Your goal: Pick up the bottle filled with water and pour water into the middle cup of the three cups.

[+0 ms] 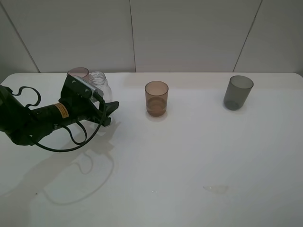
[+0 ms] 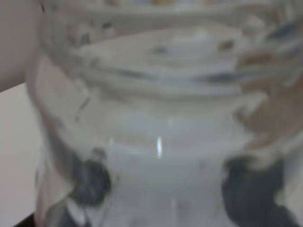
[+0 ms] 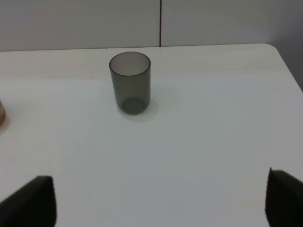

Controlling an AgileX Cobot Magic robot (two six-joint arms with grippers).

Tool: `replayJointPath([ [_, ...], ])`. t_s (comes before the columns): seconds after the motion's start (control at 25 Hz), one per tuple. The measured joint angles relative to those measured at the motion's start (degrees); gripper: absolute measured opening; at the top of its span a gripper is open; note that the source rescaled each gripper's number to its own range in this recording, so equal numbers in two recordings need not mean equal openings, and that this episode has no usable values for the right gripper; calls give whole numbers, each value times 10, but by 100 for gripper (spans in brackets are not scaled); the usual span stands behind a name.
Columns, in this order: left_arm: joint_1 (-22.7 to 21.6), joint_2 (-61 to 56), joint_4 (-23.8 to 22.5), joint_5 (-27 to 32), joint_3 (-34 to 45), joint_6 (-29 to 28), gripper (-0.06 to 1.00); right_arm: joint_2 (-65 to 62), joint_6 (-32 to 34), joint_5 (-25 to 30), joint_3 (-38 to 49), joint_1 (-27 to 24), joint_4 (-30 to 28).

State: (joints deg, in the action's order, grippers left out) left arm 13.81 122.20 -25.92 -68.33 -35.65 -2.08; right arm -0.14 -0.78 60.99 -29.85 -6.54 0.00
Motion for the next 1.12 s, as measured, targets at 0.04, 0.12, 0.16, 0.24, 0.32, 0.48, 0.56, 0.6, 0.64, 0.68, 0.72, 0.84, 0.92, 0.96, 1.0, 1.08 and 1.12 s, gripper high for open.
replayJointPath([
  [0.04, 0, 0, 1, -1, 0, 0, 17, 0, 0, 0, 0, 0, 0],
  [0.12, 0, 0, 2, -2, 0, 0, 46, 0, 0, 0, 0, 0, 0],
  [0.16, 0, 0, 2, -2, 0, 0, 53, 0, 0, 0, 0, 0, 0],
  [0.24, 0, 0, 3, -5, 0, 0, 59, 0, 0, 0, 0, 0, 0],
  [0.32, 0, 0, 4, -5, 0, 0, 60, 0, 0, 0, 0, 0, 0],
  [0.48, 0, -1, 5, -5, 0, 0, 59, 0, 0, 0, 0, 0, 0],
  [0.56, 0, -7, 4, -5, 0, 0, 59, 0, 0, 0, 0, 0, 0],
  [0.6, 0, -13, 2, -5, 0, 0, 59, 0, 0, 0, 0, 0, 0],
  [0.64, 0, -20, -1, -5, 0, 0, 59, 0, 0, 0, 0, 0, 0],
  [0.68, 0, -30, -5, -5, 0, 0, 59, 0, 0, 0, 0, 0, 0],
  [0.72, 0, -40, -10, -5, 0, 0, 59, 0, 0, 0, 0, 0, 0],
  [0.84, 0, -70, -22, -5, 1, -1, 61, 0, 0, 0, 0, 0, 0],
  [0.92, 0, -91, -24, -5, 1, -12, 74, 0, 0, 0, 0, 0, 0],
  [0.96, 0, -103, -24, -5, 1, -19, 84, 0, 0, 0, 0, 0, 0],
  [1.0, 0, -115, -24, -5, 1, -27, 91, 0, 0, 0, 0, 0, 0],
  [1.08, -1, -140, -23, -5, 2, -40, 99, 0, 0, 0, 0, 0, 0],
  [1.12, -1, -153, -23, -5, 2, -46, 99, 0, 0, 0, 0, 0, 0],
])
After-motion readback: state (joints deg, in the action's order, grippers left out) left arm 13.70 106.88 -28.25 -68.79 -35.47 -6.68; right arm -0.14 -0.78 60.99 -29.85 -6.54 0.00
